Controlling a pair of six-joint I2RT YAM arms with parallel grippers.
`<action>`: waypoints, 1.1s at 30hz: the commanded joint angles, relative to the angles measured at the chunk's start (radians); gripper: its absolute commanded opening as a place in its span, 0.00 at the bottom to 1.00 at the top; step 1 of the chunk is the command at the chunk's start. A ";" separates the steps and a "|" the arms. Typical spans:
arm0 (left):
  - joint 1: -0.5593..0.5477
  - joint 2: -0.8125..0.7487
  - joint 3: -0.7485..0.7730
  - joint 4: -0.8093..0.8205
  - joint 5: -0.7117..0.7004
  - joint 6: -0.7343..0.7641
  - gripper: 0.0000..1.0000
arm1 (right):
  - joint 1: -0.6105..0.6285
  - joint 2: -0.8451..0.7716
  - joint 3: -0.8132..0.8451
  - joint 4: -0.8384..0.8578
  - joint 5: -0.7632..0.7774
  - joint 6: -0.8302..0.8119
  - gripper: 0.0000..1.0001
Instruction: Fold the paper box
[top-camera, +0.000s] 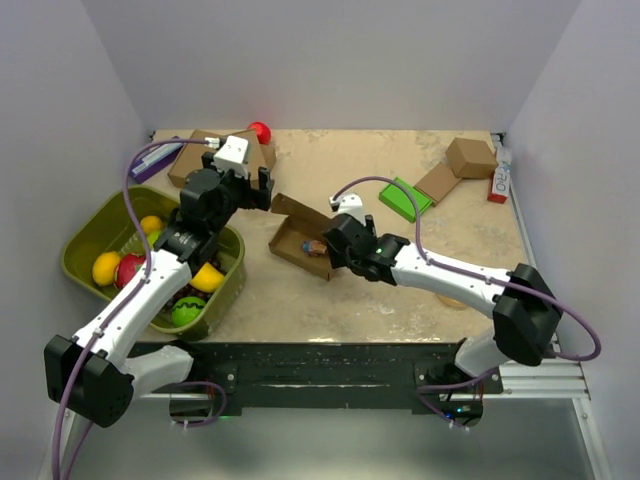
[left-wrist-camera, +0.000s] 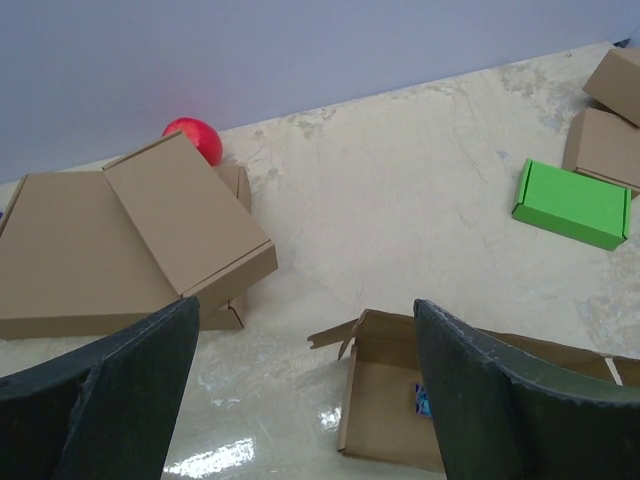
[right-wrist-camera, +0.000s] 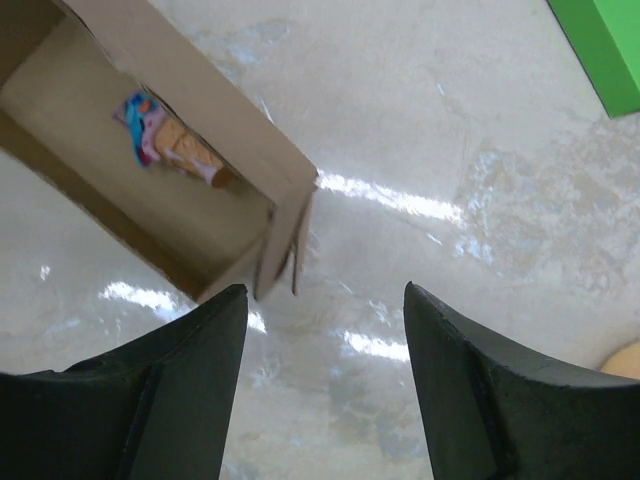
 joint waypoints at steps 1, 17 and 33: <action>0.008 0.005 0.000 0.044 0.013 -0.009 0.92 | -0.004 0.041 -0.003 0.218 0.057 -0.051 0.65; 0.008 0.071 0.011 0.053 0.273 0.035 0.92 | -0.037 0.026 -0.085 0.272 -0.044 -0.257 0.15; 0.023 0.133 0.040 -0.105 0.455 0.274 1.00 | -0.204 -0.200 -0.325 0.382 -0.262 -0.507 0.00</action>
